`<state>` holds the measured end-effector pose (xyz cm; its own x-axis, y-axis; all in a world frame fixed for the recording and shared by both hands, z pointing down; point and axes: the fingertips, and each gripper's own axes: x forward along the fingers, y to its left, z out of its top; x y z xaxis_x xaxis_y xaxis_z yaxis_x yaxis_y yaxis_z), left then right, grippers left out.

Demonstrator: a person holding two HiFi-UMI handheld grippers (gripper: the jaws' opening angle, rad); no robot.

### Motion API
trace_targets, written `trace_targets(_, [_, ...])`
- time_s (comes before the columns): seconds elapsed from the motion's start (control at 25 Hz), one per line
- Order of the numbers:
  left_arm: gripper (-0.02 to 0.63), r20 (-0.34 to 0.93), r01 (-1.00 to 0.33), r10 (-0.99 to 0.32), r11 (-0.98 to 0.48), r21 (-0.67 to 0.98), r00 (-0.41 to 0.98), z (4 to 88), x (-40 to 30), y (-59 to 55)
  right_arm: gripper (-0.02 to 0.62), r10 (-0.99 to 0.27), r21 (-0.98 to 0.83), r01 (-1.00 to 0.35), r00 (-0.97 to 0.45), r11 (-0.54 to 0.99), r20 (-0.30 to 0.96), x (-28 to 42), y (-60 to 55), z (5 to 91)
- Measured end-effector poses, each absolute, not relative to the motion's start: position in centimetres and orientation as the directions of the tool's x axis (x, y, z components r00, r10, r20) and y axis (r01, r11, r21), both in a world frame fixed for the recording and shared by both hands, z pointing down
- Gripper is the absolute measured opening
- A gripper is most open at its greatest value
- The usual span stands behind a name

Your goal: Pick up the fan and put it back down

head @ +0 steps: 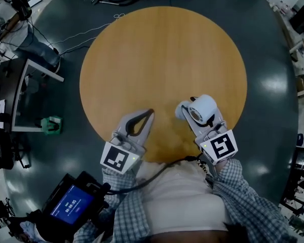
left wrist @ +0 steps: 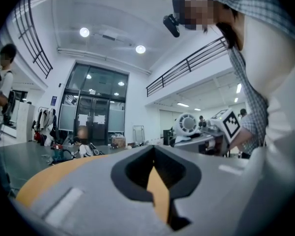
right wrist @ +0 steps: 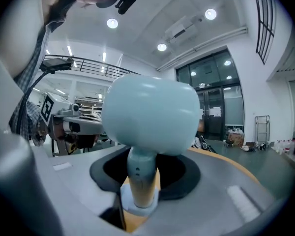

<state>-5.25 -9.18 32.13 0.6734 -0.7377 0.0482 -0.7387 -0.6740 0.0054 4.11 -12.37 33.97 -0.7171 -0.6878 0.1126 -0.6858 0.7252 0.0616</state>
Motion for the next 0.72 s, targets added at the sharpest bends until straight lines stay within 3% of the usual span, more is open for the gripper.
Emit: trace_targets(0.72, [0.000, 0.012, -0.741, -0.741, -0.671, -0.025, 0.671, 31.0, -4.6, -9.4, 0.140, -0.692, 0.132, -0.681, -0.718, 0.720, 0.073, 4.4, -12.1, 30.7])
